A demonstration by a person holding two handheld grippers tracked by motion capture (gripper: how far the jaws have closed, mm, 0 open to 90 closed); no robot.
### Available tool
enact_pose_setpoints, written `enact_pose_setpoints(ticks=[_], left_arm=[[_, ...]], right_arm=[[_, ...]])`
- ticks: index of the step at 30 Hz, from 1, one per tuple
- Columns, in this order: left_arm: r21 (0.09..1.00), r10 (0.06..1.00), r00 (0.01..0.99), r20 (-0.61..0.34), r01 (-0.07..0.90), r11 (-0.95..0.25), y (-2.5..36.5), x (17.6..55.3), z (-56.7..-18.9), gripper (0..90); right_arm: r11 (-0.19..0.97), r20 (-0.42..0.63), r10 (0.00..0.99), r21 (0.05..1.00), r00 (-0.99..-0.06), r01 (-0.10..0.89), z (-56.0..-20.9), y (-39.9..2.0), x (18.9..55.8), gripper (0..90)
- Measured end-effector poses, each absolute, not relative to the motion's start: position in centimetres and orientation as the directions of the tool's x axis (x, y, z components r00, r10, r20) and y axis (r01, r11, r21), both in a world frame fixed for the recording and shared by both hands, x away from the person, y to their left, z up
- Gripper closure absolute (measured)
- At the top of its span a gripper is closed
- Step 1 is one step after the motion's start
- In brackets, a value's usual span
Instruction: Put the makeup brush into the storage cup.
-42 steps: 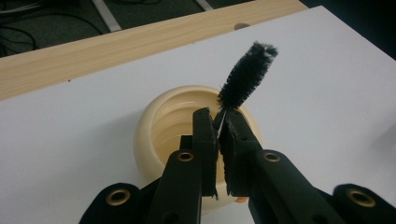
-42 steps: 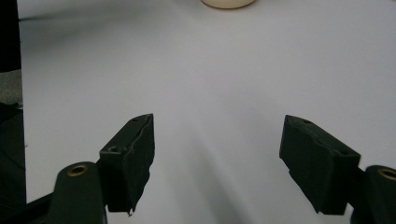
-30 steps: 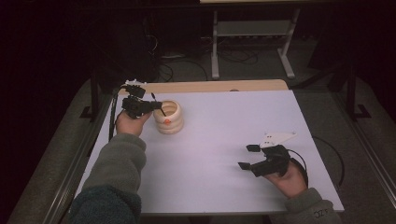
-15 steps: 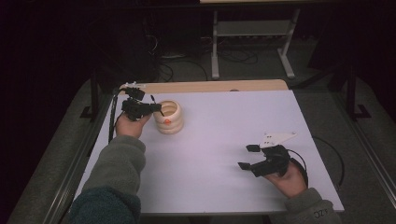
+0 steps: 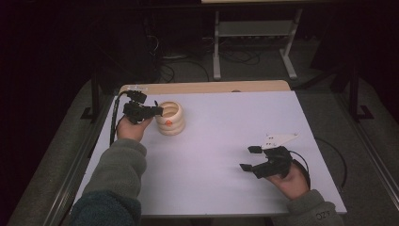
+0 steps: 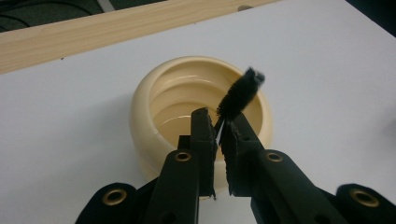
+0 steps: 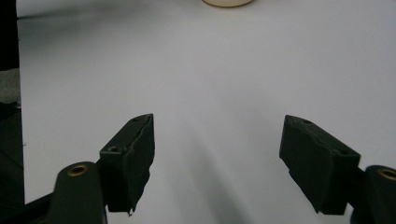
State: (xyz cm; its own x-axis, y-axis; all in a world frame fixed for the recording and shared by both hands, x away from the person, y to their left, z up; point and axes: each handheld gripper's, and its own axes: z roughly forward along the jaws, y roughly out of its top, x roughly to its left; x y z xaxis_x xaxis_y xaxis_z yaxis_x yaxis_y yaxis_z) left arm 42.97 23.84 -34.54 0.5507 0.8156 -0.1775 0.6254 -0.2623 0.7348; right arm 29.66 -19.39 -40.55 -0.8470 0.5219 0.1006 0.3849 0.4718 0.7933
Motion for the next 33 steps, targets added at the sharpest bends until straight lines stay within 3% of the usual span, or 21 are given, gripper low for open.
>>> enact_pose_setpoints(ticks=[6, 24, 33], left_arm=[[0.734, 0.818, 0.550, -0.169, 0.624, -0.268, 24.0, 42.8, -34.7, 81.1], [0.730, 0.831, 0.534, -0.153, 0.628, -0.269, 24.7, 41.9, -35.3, 62.6], [0.730, 0.827, 0.540, -0.159, 0.628, -0.270, 24.7, 41.7, -35.7, 60.8]], right_arm=[[0.472, 0.100, 0.521, 0.794, -0.848, 0.384, -40.6, -19.4, 29.7, 25.8], [0.469, 0.102, 0.526, 0.793, -0.844, 0.388, -40.6, -19.4, 29.8, 25.8], [0.472, 0.100, 0.526, 0.792, -0.845, 0.388, -40.7, -19.5, 29.9, 25.8]])
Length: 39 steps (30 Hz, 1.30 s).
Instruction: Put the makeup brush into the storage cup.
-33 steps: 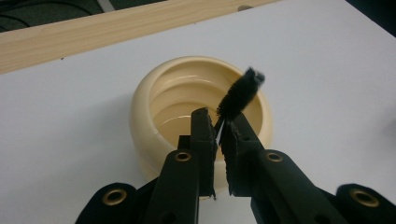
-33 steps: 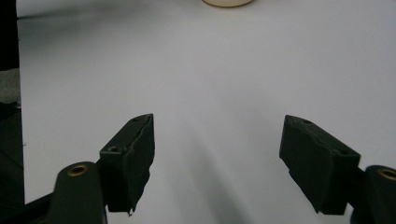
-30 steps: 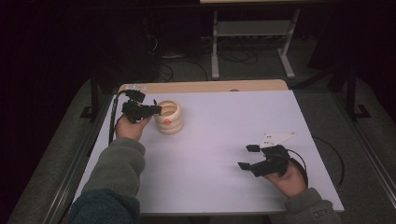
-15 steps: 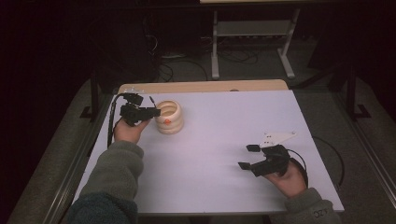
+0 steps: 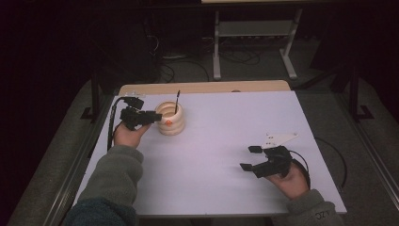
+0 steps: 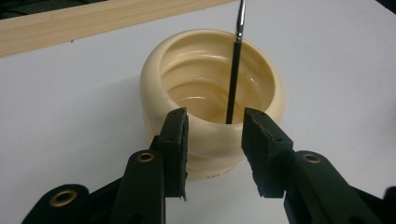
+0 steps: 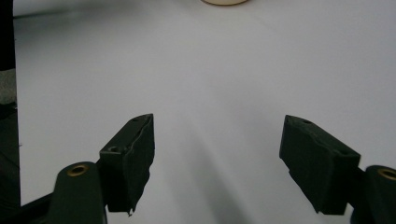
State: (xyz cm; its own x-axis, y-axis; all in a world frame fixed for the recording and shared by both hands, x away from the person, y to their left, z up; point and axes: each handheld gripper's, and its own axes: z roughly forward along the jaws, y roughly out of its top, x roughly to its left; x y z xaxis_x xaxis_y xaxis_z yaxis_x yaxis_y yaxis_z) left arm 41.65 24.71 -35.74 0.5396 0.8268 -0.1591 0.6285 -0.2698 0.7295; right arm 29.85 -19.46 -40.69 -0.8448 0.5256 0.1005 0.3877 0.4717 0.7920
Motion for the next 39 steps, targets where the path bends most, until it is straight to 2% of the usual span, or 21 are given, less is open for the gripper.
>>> enact_pose_setpoints(ticks=[14, 39], left_arm=[[0.742, 0.815, 0.567, -0.117, 0.595, -0.307, 25.4, 39.6, -36.1, 55.2], [0.766, 0.772, 0.624, -0.118, 0.552, -0.329, 25.0, 36.1, -37.4, 42.7]], right_arm=[[0.462, 0.104, 0.549, 0.789, -0.829, 0.405, -40.7, -19.7, 30.0, 25.4], [0.455, 0.092, 0.590, 0.783, -0.802, 0.425, -41.0, -20.2, 30.4, 24.6]])
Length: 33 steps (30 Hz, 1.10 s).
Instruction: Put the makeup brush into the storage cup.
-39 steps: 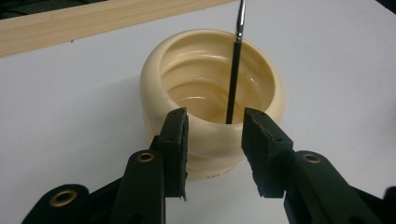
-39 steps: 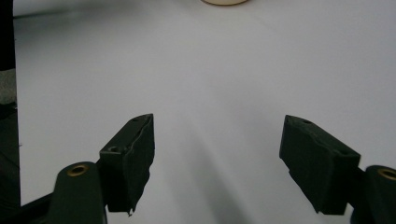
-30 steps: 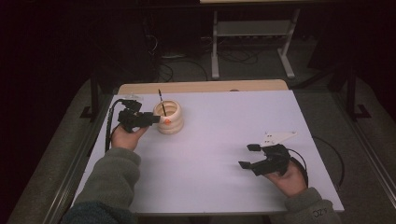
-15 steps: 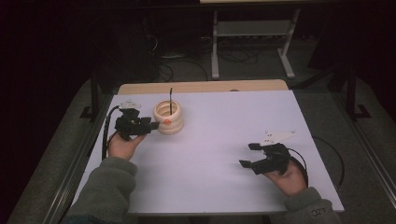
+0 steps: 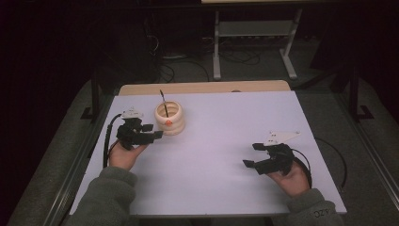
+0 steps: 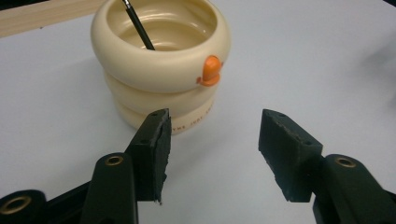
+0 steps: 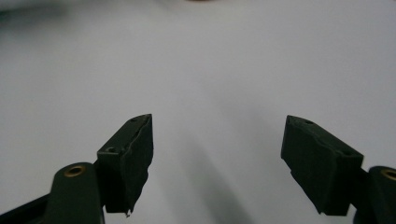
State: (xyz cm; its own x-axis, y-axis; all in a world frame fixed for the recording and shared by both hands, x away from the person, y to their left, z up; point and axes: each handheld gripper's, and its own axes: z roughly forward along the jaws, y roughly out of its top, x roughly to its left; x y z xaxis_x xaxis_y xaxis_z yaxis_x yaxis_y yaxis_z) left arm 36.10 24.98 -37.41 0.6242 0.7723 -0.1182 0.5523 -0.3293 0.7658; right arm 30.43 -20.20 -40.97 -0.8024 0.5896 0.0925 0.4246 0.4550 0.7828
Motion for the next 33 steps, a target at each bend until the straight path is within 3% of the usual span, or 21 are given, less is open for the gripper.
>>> enact_pose_setpoints(ticks=[5, 13, 33], left_arm=[[0.756, 0.751, 0.648, -0.132, 0.555, -0.346, 24.9, 35.6, -37.7, 35.9], [0.764, 0.737, 0.664, -0.125, 0.538, -0.355, 24.9, 34.4, -38.2, 32.5], [0.796, 0.725, 0.673, -0.144, 0.514, -0.319, 23.8, 31.2, -39.4, 28.8]], right_arm=[[0.453, 0.092, 0.598, 0.781, -0.796, 0.430, -41.0, -20.2, 30.5, 23.7], [0.456, 0.091, 0.602, 0.776, -0.794, 0.435, -41.1, -20.2, 30.6, 23.7], [0.458, 0.083, 0.608, 0.776, -0.790, 0.434, -41.1, -20.2, 30.6, 23.4]])
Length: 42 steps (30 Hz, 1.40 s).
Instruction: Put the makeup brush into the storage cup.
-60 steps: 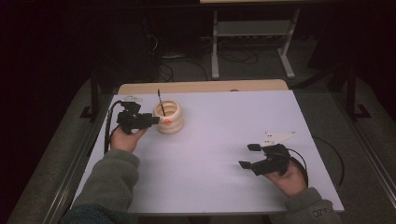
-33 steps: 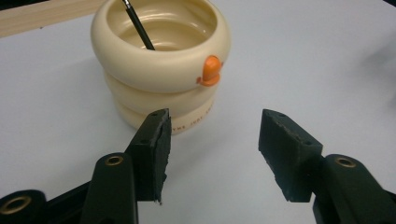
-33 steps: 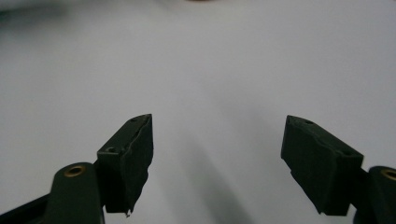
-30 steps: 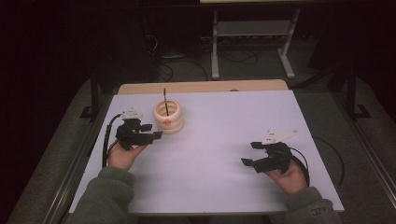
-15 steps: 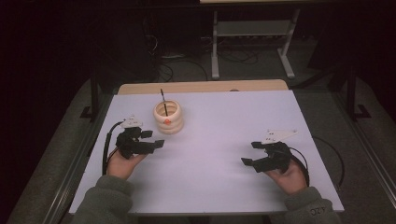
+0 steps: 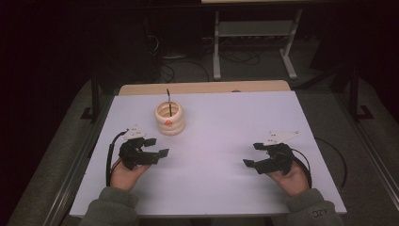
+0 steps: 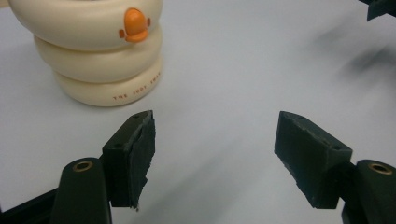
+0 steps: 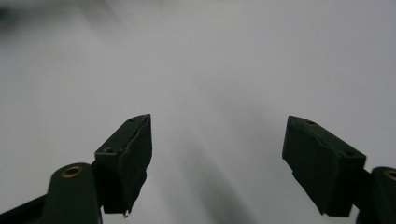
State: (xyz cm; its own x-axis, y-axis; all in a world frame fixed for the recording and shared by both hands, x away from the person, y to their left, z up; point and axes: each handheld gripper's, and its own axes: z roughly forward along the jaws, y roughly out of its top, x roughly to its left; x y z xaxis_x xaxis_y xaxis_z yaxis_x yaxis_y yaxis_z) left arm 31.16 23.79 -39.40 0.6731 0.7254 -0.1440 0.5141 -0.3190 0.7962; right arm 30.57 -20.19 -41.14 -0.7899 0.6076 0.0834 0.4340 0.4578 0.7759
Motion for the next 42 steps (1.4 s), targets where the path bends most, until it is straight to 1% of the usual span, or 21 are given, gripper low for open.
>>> enact_pose_setpoints(ticks=[5, 9, 10, 26, 32, 34, 38, 42], left_arm=[[0.801, 0.723, 0.675, -0.147, 0.510, -0.314, 23.6, 30.5, -39.7, 28.7], [0.795, 0.721, 0.680, -0.132, 0.507, -0.333, 23.5, 30.1, -39.9, 28.3], [0.796, 0.724, 0.674, -0.145, 0.515, -0.319, 23.4, 30.0, -40.0, 28.0], [0.803, 0.733, 0.669, -0.124, 0.502, -0.322, 23.7, 28.5, -40.4, 25.5], [0.810, 0.730, 0.676, -0.105, 0.484, -0.331, 23.3, 27.8, -40.3, 25.1], [0.811, 0.727, 0.680, -0.090, 0.474, -0.343, 23.2, 27.7, -40.3, 25.1], [0.811, 0.724, 0.684, -0.088, 0.472, -0.347, 23.0, 27.5, -40.3, 24.6], [0.812, 0.722, 0.688, -0.075, 0.462, -0.357, 22.9, 27.3, -40.3, 24.1]], right_arm=[[0.463, 0.079, 0.608, 0.774, -0.790, 0.433, -41.2, -20.1, 30.6, 23.3], [0.467, 0.075, 0.608, 0.771, -0.791, 0.433, -41.2, -20.1, 30.5, 23.3], [0.467, 0.075, 0.608, 0.771, -0.791, 0.432, -41.2, -20.1, 30.5, 23.3], [0.478, 0.069, 0.610, 0.762, -0.789, 0.436, -41.4, -19.7, 30.2, 22.5], [0.486, 0.058, 0.619, 0.754, -0.783, 0.441, -41.5, -19.4, 29.9, 22.6], [0.486, 0.053, 0.619, 0.758, -0.784, 0.435, -41.5, -19.4, 29.7, 22.6], [0.493, 0.037, 0.618, 0.759, -0.785, 0.424, -41.5, -19.4, 29.4, 22.6], [0.481, 0.049, 0.627, 0.760, -0.777, 0.436, -41.8, -19.7, 29.1, 22.7]])
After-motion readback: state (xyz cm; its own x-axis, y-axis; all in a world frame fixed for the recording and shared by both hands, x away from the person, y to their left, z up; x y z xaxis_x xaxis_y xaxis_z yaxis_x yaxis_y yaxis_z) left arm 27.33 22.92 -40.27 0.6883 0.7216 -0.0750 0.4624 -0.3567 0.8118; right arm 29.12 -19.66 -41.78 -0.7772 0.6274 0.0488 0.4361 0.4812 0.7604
